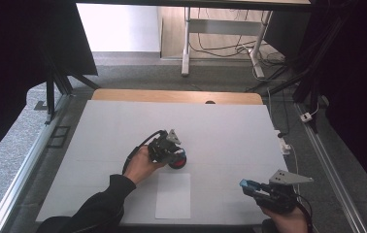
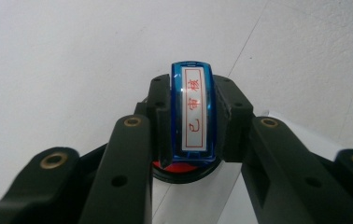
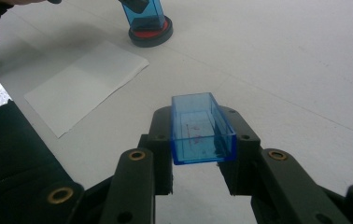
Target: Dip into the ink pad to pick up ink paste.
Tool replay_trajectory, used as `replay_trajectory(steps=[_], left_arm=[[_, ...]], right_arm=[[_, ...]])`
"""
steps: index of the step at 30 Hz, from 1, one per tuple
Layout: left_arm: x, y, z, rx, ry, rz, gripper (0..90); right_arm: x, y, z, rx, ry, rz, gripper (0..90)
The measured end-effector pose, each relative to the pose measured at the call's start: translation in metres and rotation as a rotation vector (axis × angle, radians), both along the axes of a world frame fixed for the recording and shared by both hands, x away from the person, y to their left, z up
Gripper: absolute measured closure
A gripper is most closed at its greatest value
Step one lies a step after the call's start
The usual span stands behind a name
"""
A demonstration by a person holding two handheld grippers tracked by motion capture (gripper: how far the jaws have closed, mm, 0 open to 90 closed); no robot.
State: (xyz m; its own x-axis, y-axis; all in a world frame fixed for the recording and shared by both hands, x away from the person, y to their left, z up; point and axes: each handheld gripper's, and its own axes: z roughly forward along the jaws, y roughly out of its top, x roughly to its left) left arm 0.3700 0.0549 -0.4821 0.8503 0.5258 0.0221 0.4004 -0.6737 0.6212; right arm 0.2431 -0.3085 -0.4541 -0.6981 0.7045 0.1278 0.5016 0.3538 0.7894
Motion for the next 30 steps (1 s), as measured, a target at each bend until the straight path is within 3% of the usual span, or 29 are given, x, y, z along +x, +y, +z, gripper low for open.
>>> replay_trajectory(steps=[8, 18, 23, 30], left_arm=[[0.009, 0.008, -0.002, -0.062, 0.070, 0.019, 70.8], [0.020, 0.023, -0.008, -0.179, 0.166, 0.044, 70.7], [0.018, 0.020, -0.007, -0.156, 0.146, 0.040, 70.7], [0.007, 0.009, -0.003, -0.068, 0.053, 0.019, 70.6]], right_arm=[[0.000, 0.000, 0.000, -0.001, 0.003, 0.003, 68.3], [0.000, 0.000, 0.000, 0.003, 0.003, 0.003, 68.3], [0.000, 0.000, 0.000, -0.003, 0.003, 0.002, 68.3], [0.000, 0.000, 0.000, -0.002, 0.003, 0.002, 68.3]])
